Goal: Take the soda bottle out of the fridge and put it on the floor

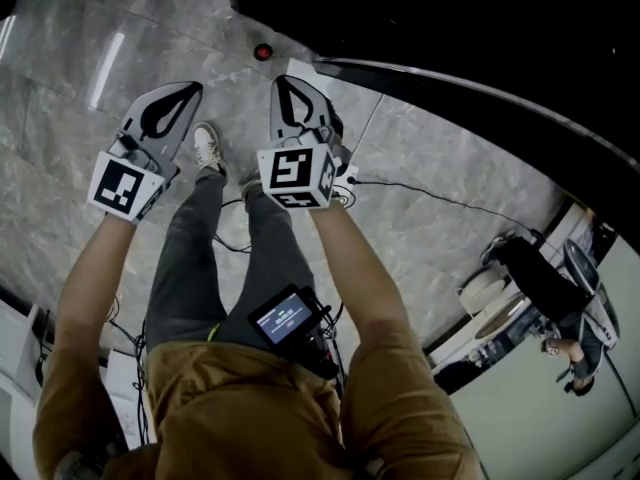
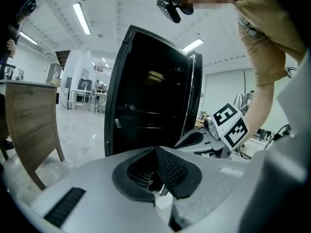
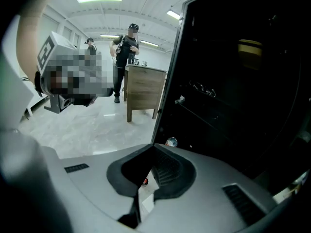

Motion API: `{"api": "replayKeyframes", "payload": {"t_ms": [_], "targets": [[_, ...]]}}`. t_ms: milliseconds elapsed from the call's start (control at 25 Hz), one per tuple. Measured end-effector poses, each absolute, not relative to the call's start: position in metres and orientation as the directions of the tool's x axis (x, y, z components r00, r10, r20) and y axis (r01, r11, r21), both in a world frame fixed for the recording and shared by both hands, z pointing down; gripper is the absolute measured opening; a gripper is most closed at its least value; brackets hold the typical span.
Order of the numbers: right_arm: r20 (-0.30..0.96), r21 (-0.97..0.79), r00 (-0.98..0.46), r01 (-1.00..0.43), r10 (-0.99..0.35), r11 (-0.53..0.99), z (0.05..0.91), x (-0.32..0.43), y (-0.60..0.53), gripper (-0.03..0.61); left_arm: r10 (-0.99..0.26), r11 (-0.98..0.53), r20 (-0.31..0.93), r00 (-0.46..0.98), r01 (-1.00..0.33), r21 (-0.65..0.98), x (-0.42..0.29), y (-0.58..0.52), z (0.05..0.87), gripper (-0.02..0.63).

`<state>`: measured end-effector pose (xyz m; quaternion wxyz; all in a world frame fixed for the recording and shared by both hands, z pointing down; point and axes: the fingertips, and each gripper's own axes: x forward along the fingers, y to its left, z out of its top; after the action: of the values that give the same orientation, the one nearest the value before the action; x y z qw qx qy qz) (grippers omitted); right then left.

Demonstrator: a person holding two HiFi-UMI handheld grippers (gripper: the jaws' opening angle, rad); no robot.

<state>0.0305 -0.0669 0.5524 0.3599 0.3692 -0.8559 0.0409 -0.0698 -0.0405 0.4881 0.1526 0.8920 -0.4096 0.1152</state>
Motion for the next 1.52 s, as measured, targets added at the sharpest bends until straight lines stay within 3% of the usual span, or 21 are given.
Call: {"api": "replayKeyframes", "payload": {"t_ms": [440,640,1520], "targets": [[0.620,0.208,-0.438,-0.708,-0.651,0.675,0.498,0.044,-0.076,0.001,-0.673,-0.649,0.345,0.654,-0.747,0.148,-0.055,-0.053,0.441,0.002],[0.610,0.211,-0.416,-0.735,-0.674,0.644,0.473,0.049,-0.070,0.000,-0.682,-0.671,0.266,0.681,-0.728,0.142,-0.052,-0.049,0.408,0.002],[0.431,0.171,-0.366,-0.864,-0.825,0.473,0.278,0.080,-0.056,0.000,-0.763,-0.629,0.143,0.631,-0.775,0.063,-0.055,-0.019,0.221,0.002]]}}
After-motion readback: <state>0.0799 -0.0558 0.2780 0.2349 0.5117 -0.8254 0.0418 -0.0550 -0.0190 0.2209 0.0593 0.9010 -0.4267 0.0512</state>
